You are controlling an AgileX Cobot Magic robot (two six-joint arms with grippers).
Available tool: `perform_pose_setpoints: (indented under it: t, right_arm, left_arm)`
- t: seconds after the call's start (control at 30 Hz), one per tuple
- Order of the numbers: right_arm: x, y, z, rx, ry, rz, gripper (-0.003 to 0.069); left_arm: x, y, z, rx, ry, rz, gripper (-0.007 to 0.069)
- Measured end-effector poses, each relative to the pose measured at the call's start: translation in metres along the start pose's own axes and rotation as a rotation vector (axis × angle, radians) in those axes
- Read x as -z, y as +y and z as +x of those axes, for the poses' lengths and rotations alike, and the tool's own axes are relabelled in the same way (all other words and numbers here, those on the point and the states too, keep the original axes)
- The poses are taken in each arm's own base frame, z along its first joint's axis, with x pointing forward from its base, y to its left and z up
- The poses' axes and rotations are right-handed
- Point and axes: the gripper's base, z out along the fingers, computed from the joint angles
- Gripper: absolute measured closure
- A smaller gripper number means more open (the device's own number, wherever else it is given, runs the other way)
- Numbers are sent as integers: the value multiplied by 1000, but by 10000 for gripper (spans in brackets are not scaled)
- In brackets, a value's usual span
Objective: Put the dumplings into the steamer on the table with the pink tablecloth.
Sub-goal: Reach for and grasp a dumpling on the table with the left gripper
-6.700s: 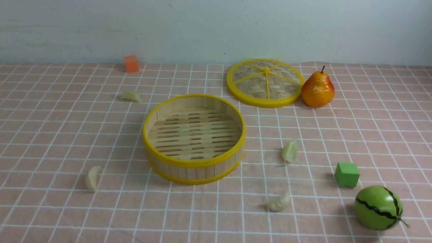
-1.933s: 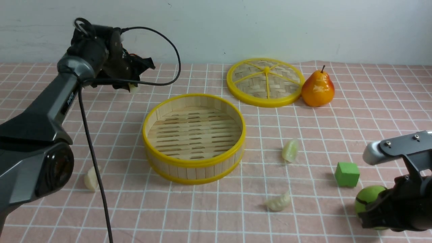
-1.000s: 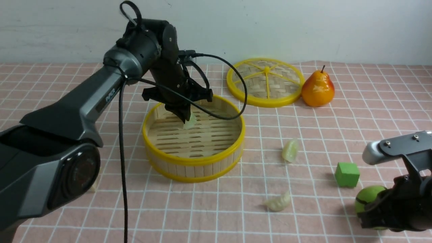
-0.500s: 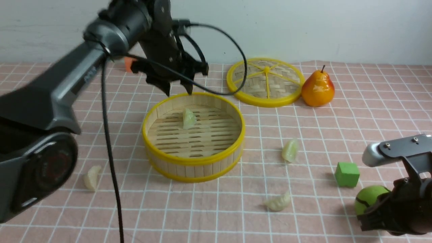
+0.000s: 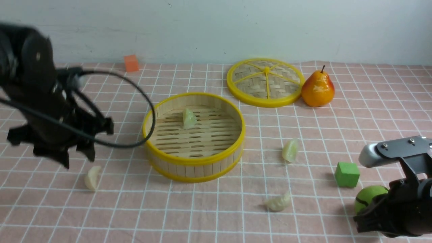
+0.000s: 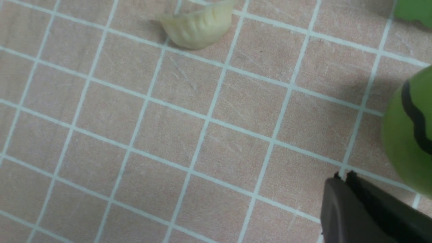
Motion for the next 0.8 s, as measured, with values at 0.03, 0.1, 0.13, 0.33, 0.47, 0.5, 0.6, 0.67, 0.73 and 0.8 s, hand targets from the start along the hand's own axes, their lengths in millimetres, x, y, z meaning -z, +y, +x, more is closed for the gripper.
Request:
perform_pose_setpoints:
  t: [0.03,0.1,0.13,0.33,0.47,0.5,0.6,0.67,0.73,0.8]
  right_arm:
    - [0,1,0,4,-3,-13,638]
    - [0,3,-1,7,-7,-30,636]
    - [0,3,-1,12,-8,-32,636]
    - [0,8,-2,49,-24,-81,634]
    - [0,8,-2,52,-23,-86,633]
    - [0,8,-2,51,-23,-87,632]
    - [0,8,-2,52,-23,-88,627]
    - [0,8,-2,52,-23,-88,627]
    - [0,8,-2,55,-26,-87,627]
    - [0,8,-3,57,-34,-83,627]
  left_arm:
    - [-11,5,3,17,11,1,243]
    - [-24,7,4,23,18,5,228]
    - [-25,7,4,23,19,6,227]
    - [-59,6,-6,50,-38,11,211]
    - [-76,8,-9,38,-52,-20,256]
    - [-81,9,-9,32,-48,-25,279]
    - [-89,8,-9,27,-40,-29,396]
    - [-88,8,-9,27,-40,-28,439]
    - [-82,4,-10,21,-35,-24,431]
    - [-67,-8,-14,-4,-46,1,430]
